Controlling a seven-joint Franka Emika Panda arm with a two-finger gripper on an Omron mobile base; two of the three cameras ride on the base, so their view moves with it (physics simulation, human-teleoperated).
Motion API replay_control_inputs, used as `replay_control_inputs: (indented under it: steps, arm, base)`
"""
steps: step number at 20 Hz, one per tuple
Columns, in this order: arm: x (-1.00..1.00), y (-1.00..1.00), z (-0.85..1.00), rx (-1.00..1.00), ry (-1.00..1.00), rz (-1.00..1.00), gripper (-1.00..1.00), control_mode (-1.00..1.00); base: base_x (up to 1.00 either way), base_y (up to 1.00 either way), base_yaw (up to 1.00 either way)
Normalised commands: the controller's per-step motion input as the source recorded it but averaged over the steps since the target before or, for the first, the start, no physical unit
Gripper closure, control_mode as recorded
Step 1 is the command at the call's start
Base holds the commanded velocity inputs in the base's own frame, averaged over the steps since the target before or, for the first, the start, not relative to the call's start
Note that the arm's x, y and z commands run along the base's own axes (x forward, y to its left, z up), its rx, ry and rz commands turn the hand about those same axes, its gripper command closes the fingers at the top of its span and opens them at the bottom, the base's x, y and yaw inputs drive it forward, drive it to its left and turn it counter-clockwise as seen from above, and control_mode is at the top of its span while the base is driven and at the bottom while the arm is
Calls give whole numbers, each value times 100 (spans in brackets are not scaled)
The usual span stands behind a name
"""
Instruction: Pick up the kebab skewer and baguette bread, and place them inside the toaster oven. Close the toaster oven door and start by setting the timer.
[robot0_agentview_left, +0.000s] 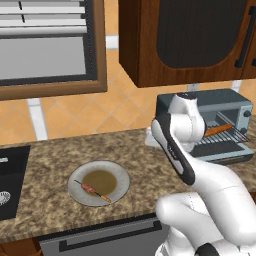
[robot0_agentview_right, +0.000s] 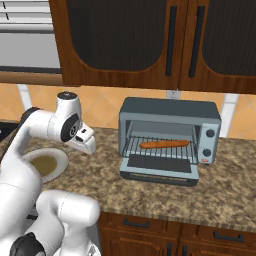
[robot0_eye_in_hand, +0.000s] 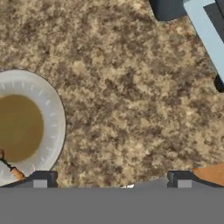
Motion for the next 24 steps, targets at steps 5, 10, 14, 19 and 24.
replay_control_inputs:
  steps: [5,10,14,19,24]
  arm:
    - [0,95,-1,-6,0,46,-100,-100]
    - [0,91,-4,-7,0,39,-100,-100]
    - [9,66,-7,-4,0,26,-100,-100]
    - [22,49,-18,-1,0,6,-100,-100]
    - [13,45,-37,0,0,9,-100,-100]
  base:
    - [0,0,0]
    - [0,0,0]
    - [0,0,0]
    - [0,0,0]
    - [0,0,0]
